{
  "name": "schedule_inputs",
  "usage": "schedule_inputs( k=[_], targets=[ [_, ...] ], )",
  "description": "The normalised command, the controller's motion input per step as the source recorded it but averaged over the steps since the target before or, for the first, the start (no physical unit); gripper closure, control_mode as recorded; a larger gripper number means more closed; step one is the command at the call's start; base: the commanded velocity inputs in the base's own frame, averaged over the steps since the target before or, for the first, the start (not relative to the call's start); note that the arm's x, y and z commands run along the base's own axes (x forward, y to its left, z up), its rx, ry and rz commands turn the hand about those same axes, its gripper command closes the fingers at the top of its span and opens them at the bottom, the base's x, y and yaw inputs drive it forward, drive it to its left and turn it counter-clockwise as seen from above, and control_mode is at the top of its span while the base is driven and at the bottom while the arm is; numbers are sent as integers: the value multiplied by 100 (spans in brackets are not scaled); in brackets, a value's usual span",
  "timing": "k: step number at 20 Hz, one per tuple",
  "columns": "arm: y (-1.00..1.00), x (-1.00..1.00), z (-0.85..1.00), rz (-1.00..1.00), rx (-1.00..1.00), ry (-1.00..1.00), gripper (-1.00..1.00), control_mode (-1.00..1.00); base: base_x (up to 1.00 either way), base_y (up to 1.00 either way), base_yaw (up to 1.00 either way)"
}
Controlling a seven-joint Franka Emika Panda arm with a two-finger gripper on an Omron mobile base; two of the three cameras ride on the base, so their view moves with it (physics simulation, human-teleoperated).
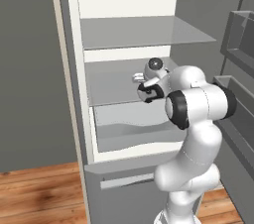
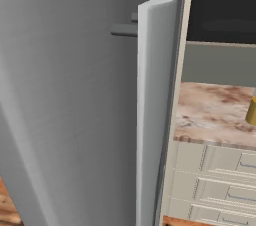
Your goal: Move the can and asparagus from the second highest shelf to the top shelf to make space. Then, place the pitcher from the counter on the cleared second highest shelf.
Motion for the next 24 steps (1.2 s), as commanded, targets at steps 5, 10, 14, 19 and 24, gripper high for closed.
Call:
schedule_inputs(
  k=[5,10,14,19,24],
  targets=[
    [0,21,-14,0,0,0,-100,-100,0,0,0],
    [2,15,-10,0,0,0,100,-100,0,0,0],
    [1,13,-1,0,0,0,100,-100,0,0,0],
    [0,0,-5,0,0,-3,100,-100,0,0,0],
    [3,-20,-2,0,0,-11,100,-100,0,0,0]
  ],
)
